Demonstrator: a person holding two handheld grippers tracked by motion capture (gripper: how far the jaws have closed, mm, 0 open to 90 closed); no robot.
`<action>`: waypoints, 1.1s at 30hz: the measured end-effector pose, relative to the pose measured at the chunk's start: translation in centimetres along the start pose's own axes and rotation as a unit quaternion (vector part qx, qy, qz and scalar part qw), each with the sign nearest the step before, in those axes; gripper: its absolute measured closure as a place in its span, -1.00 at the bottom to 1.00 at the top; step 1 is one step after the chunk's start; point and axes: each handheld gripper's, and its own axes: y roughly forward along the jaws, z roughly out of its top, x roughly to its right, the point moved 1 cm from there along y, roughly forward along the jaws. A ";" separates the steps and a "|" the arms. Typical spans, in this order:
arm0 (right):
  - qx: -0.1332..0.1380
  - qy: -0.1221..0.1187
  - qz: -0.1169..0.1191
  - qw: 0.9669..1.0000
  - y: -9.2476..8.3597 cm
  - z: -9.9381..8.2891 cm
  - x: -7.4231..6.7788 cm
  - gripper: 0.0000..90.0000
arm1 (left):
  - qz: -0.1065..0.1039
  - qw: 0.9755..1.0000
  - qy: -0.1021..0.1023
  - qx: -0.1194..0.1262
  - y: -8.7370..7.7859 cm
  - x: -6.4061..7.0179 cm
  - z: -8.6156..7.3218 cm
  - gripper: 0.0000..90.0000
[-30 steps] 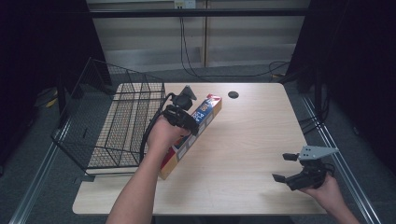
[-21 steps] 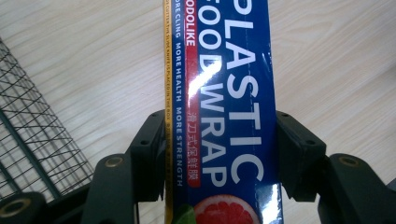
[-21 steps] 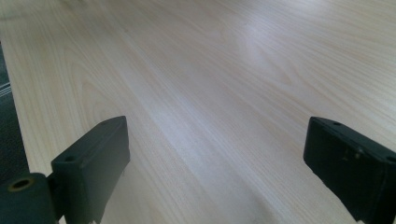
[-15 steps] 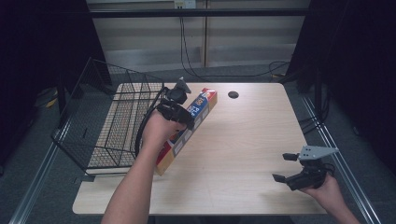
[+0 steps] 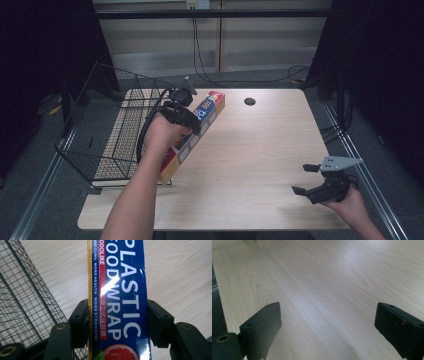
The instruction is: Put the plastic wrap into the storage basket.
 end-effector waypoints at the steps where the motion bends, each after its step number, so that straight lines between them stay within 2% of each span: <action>1: -0.001 0.001 0.000 1.000 0.0 0.0 0.0 -0.84 | 0.000 1.000 0.000 0.000 0.0 0.0 0.0 -0.03; 5: 0.000 0.000 0.000 1.000 0.0 0.0 0.0 -0.84 | 0.005 1.000 0.001 -0.001 -0.8 -0.5 0.0 -0.03; 11: -0.001 0.000 0.000 1.000 0.1 0.0 0.0 -0.84 | 0.011 1.000 -0.011 -0.003 -1.7 -1.0 0.1 -0.03; 16: -0.001 -0.001 -0.001 1.000 0.1 0.0 0.0 -0.84 | 0.011 1.000 -0.018 0.005 -2.2 -1.6 0.0 -0.03; 20: 0.000 0.001 0.001 1.000 0.0 0.0 0.0 -0.84 | 0.022 1.000 -0.021 0.002 -2.5 -2.0 0.0 -0.03; 23: 0.001 0.002 -0.001 1.000 0.0 0.1 0.0 -0.84 | 0.022 0.999 -0.027 -0.003 -2.8 -2.3 -0.1 -0.03; 25: 0.002 0.003 -0.002 1.000 -0.1 0.1 0.0 -0.84 | 0.024 0.999 -0.035 0.006 -2.8 -2.5 -0.2 -0.03; 27: 0.002 0.002 -0.003 1.000 -0.1 0.1 0.0 -0.84 | 0.025 0.999 -0.030 -0.001 -3.0 -2.8 -0.3 -0.03; 31: 0.003 0.001 -0.003 1.000 -0.1 0.1 0.0 -0.84 | 0.026 0.999 -0.041 0.004 -3.2 -3.2 -0.4 -0.03; 33: 0.003 0.002 -0.002 1.000 -0.1 0.1 0.0 -0.84 | 0.027 0.999 -0.038 0.001 -3.4 -3.5 -0.4 -0.03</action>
